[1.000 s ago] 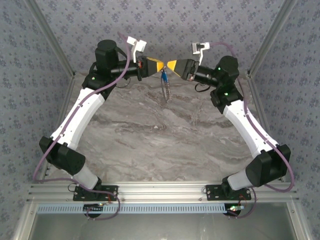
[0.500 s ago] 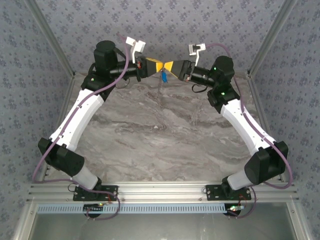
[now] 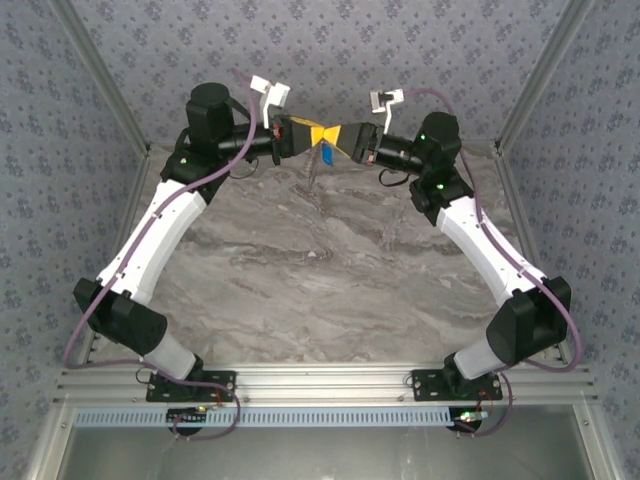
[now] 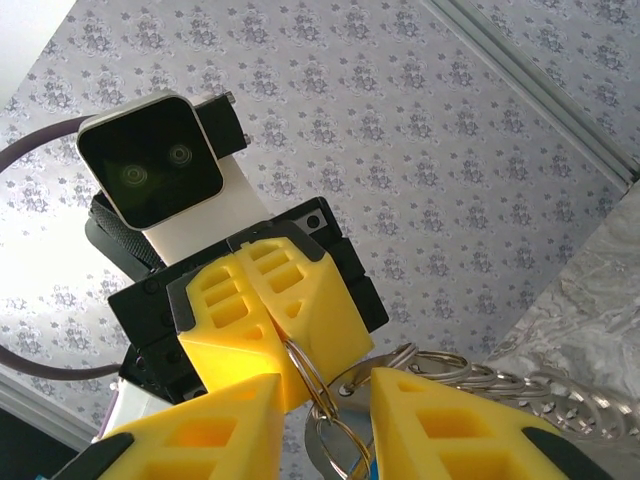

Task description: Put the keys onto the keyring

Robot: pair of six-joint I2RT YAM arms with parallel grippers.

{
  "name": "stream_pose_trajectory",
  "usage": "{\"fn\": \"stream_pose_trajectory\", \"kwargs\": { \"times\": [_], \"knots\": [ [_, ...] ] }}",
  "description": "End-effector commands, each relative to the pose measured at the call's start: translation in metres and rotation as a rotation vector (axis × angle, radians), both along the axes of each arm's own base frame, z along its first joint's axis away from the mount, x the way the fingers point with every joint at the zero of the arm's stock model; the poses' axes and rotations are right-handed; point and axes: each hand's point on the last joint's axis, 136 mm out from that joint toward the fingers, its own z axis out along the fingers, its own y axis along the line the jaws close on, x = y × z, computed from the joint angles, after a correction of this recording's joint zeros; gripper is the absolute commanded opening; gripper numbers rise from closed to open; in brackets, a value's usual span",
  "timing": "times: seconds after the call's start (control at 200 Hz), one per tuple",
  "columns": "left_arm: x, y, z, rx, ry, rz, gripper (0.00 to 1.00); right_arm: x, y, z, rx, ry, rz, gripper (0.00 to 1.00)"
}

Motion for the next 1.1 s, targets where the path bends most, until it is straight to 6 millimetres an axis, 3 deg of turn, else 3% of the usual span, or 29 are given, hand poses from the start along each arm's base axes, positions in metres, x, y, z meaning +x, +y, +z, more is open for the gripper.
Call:
{"fn": "stream_pose_trajectory", "kwargs": {
  "times": [0.0,0.175,0.35,0.475,0.724,0.824,0.924,1.094],
  "knots": [
    [-0.016,0.007,0.028,-0.044,-0.079,-0.009,0.0,-0.002,-0.009,0.019,0.023,-0.057,-0.022,0.28],
    [-0.016,0.007,0.028,-0.046,-0.078,-0.009,0.0,-0.002,-0.009,0.02,0.026,-0.059,-0.014,0.15],
    [-0.014,0.006,0.026,-0.046,-0.074,-0.01,0.0,-0.008,-0.003,0.022,0.025,-0.068,0.016,0.26],
    [-0.014,0.007,0.025,-0.046,-0.073,-0.01,0.0,-0.007,-0.001,0.022,0.022,-0.067,0.02,0.25],
    [-0.013,0.006,0.024,-0.044,-0.069,-0.009,0.0,-0.007,0.002,0.024,0.023,-0.072,0.034,0.11],
    [-0.013,0.006,0.023,-0.043,-0.064,-0.011,0.0,-0.009,0.003,0.026,0.025,-0.078,0.046,0.11],
    [-0.013,0.005,0.021,-0.042,-0.06,-0.013,0.0,-0.011,0.005,0.027,0.029,-0.082,0.06,0.19],
    [-0.011,0.005,0.021,-0.043,-0.057,-0.012,0.0,-0.011,0.006,0.027,0.028,-0.08,0.064,0.16]
  ]
}}
